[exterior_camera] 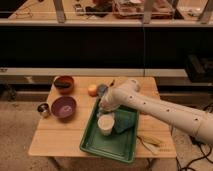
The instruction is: Place towel in tray
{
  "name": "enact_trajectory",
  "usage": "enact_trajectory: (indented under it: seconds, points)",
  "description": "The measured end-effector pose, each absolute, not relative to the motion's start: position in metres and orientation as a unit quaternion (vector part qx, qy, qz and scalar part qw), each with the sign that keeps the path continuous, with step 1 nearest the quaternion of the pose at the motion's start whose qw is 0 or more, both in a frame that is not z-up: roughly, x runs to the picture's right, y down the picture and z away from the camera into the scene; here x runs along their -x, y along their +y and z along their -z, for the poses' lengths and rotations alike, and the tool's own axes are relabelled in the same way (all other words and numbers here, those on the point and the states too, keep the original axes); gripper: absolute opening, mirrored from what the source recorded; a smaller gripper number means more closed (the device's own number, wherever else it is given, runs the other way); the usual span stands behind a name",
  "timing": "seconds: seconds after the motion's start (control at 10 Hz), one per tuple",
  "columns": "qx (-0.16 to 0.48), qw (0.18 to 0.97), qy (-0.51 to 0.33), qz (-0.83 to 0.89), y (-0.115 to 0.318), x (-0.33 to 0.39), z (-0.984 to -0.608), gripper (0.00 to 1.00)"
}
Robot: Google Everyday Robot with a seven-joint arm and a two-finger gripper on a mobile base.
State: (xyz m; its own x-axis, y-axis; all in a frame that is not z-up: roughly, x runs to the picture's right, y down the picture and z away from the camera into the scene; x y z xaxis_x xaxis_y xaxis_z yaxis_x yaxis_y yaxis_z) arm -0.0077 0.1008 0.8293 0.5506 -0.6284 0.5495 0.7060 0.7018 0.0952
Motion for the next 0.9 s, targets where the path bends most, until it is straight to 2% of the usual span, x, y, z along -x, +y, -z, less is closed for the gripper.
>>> enact_trajectory:
  seconds: [0.1,0.3,0.4,0.7,0.9]
  points:
    - [0.073,0.877,-0.294,0.374,0.1063,0.0055,-0.8363,0.24]
    - [0.078,0.873,-0.311,0.368,0.1113,0.0046,-0.8433,0.39]
    - [0.080,0.871,-0.318,0.365,0.1087,0.0061,-0.8415,0.53]
    - [0.083,0.872,-0.322,0.359,0.1076,0.0052,-0.8409,0.79]
    - [0.083,0.872,-0.322,0.359,0.1075,0.0053,-0.8408,0.80]
